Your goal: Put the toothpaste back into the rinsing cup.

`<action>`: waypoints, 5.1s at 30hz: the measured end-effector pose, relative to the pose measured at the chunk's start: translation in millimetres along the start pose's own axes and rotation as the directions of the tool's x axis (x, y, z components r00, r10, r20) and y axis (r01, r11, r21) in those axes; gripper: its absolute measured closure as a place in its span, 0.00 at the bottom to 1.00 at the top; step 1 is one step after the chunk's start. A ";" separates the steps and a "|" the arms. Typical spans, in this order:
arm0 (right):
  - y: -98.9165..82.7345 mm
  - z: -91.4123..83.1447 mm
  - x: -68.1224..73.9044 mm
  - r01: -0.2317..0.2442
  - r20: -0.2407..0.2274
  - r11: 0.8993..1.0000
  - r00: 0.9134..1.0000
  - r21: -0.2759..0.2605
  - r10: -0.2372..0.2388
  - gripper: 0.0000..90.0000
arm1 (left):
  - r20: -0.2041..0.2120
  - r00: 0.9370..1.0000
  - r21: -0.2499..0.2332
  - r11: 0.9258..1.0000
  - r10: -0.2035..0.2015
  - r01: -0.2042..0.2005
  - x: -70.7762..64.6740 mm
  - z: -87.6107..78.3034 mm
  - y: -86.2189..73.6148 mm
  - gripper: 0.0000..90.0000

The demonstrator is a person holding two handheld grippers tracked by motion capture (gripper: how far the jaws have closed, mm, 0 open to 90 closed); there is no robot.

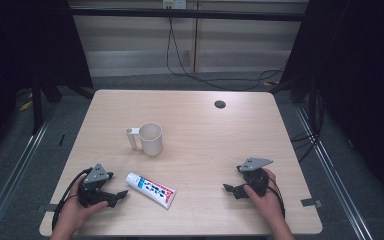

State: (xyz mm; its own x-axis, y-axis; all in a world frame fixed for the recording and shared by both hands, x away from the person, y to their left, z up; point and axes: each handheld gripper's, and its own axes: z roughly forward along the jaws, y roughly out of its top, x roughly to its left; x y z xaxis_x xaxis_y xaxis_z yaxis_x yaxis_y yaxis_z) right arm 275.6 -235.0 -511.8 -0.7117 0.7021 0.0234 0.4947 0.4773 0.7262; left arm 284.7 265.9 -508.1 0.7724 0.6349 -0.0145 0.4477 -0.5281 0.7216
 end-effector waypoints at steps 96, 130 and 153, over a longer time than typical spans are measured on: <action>0.0 0.0 0.1 -0.004 -0.001 1.000 1.000 0.001 0.004 0.14 | 0.396 0.802 0.374 0.719 0.447 -0.586 -59.2 58.1 111.2 0.39; 0.1 0.0 0.0 -0.004 -0.002 1.000 1.000 0.001 0.004 0.14 | 0.355 0.881 0.406 0.798 0.312 -0.446 -68.3 54.5 121.6 0.71; 0.1 0.0 0.0 -0.004 -0.002 1.000 1.000 0.002 0.004 0.14 | 0.294 0.943 0.270 0.933 0.157 -0.239 -52.8 29.3 136.3 0.71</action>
State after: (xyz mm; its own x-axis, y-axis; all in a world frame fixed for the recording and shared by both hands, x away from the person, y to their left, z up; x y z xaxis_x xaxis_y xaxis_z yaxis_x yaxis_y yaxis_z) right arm 275.6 -235.0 -511.7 -0.7107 0.7029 0.0281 0.4986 0.4751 0.7250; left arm 318.2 143.9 -429.2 0.9309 0.3502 -0.1043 0.3545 -0.7965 0.4898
